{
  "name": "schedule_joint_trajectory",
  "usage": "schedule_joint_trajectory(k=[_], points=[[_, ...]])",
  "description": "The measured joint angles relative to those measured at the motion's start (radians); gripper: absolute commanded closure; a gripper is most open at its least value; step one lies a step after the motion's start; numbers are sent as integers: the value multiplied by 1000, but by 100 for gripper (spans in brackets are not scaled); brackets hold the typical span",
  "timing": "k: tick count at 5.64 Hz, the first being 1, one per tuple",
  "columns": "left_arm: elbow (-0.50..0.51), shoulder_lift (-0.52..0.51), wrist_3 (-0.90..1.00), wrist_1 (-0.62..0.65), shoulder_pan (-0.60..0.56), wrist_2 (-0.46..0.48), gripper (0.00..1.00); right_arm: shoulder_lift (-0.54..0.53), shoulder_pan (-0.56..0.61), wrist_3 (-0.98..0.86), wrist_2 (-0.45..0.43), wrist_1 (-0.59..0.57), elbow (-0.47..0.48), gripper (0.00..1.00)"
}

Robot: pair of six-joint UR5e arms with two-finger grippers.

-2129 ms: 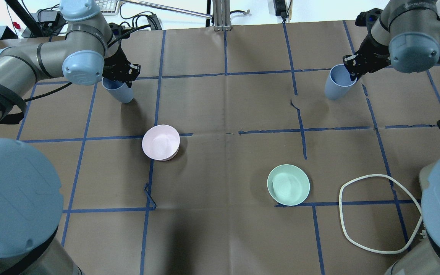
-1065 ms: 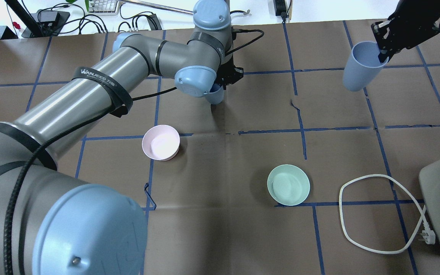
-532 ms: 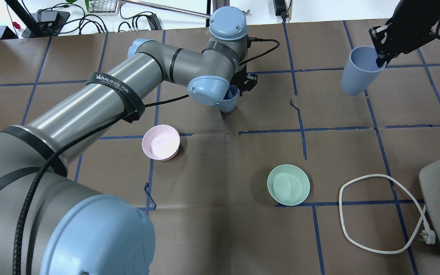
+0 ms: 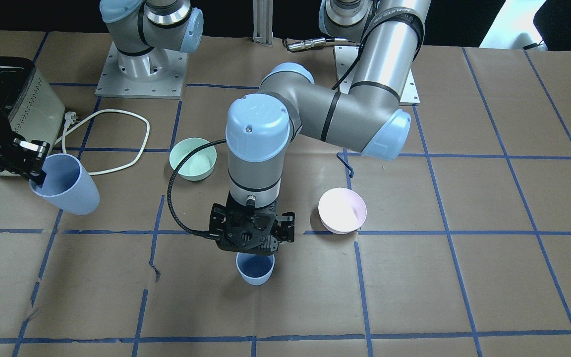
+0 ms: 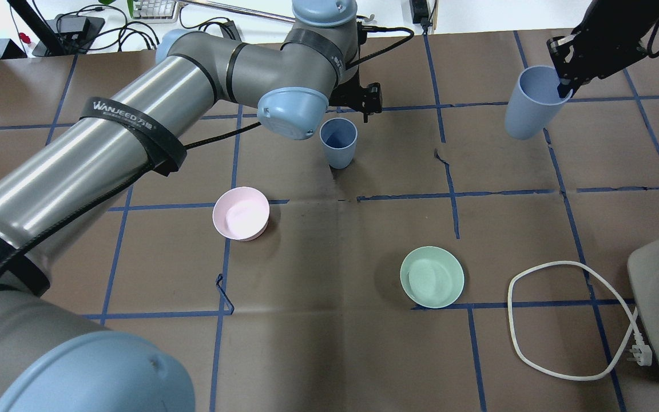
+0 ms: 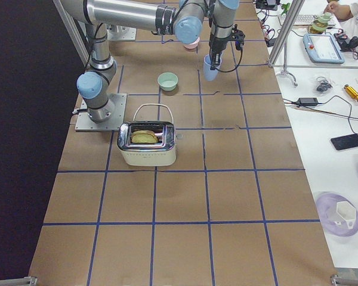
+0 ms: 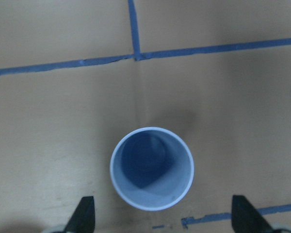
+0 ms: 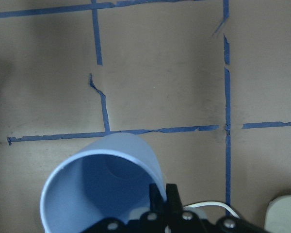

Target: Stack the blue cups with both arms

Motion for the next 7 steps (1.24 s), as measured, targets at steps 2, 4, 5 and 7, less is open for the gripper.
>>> schedule_joint_trajectory(k=[2, 4, 5, 7], points=[[-16, 198, 12, -222, 92, -34, 1, 22, 129, 151, 1, -61, -5, 92], [-48, 335, 63, -379, 212, -45, 1, 76, 283, 347, 1, -127, -31, 92], [-91, 384, 119, -411, 270, -45, 1, 120, 360, 457, 1, -140, -75, 92], [-202, 484, 213, -426, 310, -42, 1, 224, 450, 599, 1, -155, -181, 92]])
